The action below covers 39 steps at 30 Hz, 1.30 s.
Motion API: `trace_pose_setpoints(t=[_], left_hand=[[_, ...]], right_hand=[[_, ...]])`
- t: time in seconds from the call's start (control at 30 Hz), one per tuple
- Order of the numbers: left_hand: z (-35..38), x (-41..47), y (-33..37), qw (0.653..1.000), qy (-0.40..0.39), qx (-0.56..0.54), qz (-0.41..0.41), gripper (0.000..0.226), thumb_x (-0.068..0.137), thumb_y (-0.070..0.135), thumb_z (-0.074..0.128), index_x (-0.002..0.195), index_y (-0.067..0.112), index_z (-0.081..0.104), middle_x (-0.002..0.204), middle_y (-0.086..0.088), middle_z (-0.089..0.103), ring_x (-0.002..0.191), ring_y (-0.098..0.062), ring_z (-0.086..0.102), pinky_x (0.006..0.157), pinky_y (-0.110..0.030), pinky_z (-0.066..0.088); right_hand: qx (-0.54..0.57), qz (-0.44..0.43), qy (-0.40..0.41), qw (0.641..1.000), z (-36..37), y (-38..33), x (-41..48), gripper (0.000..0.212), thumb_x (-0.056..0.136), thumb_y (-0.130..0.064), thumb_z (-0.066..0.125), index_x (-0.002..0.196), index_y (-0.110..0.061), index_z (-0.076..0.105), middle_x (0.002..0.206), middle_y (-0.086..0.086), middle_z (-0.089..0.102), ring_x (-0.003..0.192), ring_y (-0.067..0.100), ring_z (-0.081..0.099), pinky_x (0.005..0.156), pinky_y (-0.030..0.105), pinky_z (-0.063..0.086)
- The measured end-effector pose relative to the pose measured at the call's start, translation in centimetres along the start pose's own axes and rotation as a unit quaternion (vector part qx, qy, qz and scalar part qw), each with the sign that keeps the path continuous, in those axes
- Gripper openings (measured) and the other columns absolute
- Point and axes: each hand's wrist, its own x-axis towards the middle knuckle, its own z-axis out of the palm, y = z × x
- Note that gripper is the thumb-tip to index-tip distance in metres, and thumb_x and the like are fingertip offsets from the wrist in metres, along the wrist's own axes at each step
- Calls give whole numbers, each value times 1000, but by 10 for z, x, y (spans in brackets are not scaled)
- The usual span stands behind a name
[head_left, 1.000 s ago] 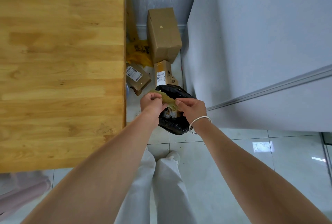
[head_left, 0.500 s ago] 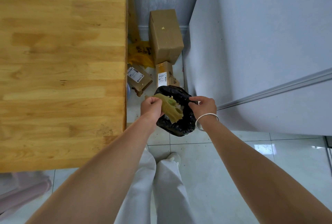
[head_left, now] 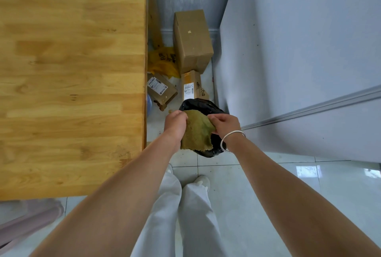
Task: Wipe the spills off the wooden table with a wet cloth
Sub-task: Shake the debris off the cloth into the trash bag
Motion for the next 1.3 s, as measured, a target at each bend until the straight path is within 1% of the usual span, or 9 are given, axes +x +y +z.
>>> trace_pose_setpoints(t=[0.17, 0.3, 0.43, 0.63, 0.83, 0.97, 1.1, 1.23, 1.3], left_hand=[[-4, 2, 6, 1000, 24, 11, -2, 24, 95, 14, 39, 79, 24, 53, 105, -12, 57, 104, -32, 55, 97, -47, 47], [-6, 5, 5, 999, 25, 19, -6, 21, 97, 15, 39, 83, 24, 52, 99, -7, 53, 101, -28, 51, 89, -39, 43], [-6, 6, 4, 999, 33, 13, -9, 23, 96, 14, 40, 78, 24, 50, 92, -7, 53, 95, -28, 51, 87, -40, 44], [-7, 6, 3, 999, 32, 2, -10, 24, 97, 15, 39, 79, 26, 50, 97, -8, 55, 98, -27, 52, 89, -41, 45], [-8, 9, 2, 1000, 26, 2, -7, 22, 96, 14, 40, 80, 25, 51, 102, -11, 55, 99, -28, 52, 86, -40, 44], [-6, 13, 1, 999, 32, -1, -6, 21, 96, 14, 41, 80, 24, 51, 103, -11, 55, 100, -29, 52, 90, -42, 45], [-1, 15, 4, 999, 24, -21, -23, 15, 95, 13, 42, 101, 19, 54, 109, -12, 57, 104, -31, 54, 96, -46, 46], [6, 7, 8, 995, -22, -78, -62, 24, 88, 12, 41, 102, 18, 59, 107, -15, 60, 101, -35, 58, 94, -51, 50], [10, 4, 11, 993, -42, -95, -59, 32, 91, 10, 36, 107, 26, 58, 111, -13, 57, 105, -35, 56, 94, -52, 49]], right_hand=[[29, 50, 97, 994, -10, 14, 12, 43, 80, -3, 62, 46, -28, 71, 61, 2, 69, 65, 24, 66, 82, 46, 57], [-32, 23, 68, 997, -16, 4, 4, 10, 83, -26, 70, 80, -20, 77, 76, -3, 68, 84, 21, 66, 90, 34, 52], [-71, 7, 25, 997, -13, 3, 5, 34, 81, -30, 74, 111, -13, 71, 101, 0, 66, 101, 19, 61, 96, 30, 46], [-98, 13, 100, 990, -14, 6, 12, 16, 74, -19, 81, 80, -21, 67, 73, -5, 61, 80, 19, 61, 85, 29, 51], [-18, 42, 60, 997, -12, 19, 21, 45, 86, 5, 49, 72, -32, 69, 97, 7, 71, 96, 29, 64, 99, 40, 49], [-51, 34, 53, 997, -14, 15, 16, 25, 89, -8, 55, 103, -19, 72, 112, 7, 67, 97, 24, 61, 92, 29, 47], [-56, 34, 26, 998, -18, 7, 7, 15, 89, -31, 60, 92, -19, 68, 101, 5, 66, 102, 28, 62, 92, 37, 49], [12, 214, -151, 965, -17, -3, -4, 83, 72, -76, 56, 133, -23, 43, 133, 5, 53, 121, 26, 51, 102, 49, 40], [83, 228, -174, 954, -14, -5, -8, 97, 60, -75, 67, 138, -25, 39, 138, 6, 49, 123, 30, 51, 98, 52, 45]])
